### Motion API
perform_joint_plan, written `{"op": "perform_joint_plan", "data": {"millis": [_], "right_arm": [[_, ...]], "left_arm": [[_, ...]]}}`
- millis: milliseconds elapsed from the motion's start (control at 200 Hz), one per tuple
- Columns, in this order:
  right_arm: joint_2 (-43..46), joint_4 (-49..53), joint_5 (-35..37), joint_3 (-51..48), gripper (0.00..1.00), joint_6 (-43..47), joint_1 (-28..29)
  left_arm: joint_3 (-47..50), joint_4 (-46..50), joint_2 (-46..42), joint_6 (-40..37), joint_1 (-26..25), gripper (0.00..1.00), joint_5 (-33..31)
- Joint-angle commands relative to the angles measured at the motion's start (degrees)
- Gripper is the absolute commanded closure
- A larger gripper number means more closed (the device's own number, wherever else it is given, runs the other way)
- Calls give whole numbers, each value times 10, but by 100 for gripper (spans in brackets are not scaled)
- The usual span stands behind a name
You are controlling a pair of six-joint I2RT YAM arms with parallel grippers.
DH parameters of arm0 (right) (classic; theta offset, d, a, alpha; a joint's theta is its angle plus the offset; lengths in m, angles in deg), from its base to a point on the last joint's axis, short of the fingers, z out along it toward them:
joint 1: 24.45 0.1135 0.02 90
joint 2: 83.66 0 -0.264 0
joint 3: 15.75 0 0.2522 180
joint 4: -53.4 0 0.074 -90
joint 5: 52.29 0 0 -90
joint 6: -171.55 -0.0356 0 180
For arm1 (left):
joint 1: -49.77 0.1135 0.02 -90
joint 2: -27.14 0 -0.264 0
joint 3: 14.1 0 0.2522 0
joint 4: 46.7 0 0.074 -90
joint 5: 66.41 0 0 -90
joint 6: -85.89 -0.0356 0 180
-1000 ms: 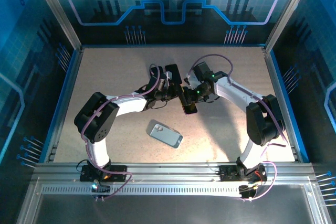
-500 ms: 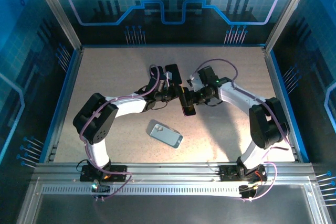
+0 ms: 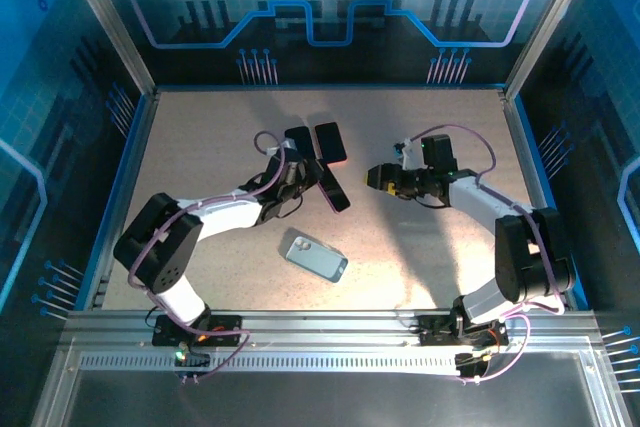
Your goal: Put the phone into the phone case
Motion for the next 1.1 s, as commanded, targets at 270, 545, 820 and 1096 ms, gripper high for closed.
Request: {"op": "perform_joint_plan", "data": {"millis": [270, 545, 820, 1096], "right_arm": [[-3, -275, -98, -98, 24, -175, -17], [-36, -403, -114, -128, 24, -255, -5], [-62, -476, -111, -127, 25, -298, 12], [-89, -531, -109, -119, 31, -334, 32]], "left_arm": [[60, -189, -71, 32, -40, 100, -165], [56, -332, -20, 29, -65, 100, -184], [34, -345, 4, 23, -91, 100, -198], [23, -377, 34, 28, -101, 100, -205]]}}
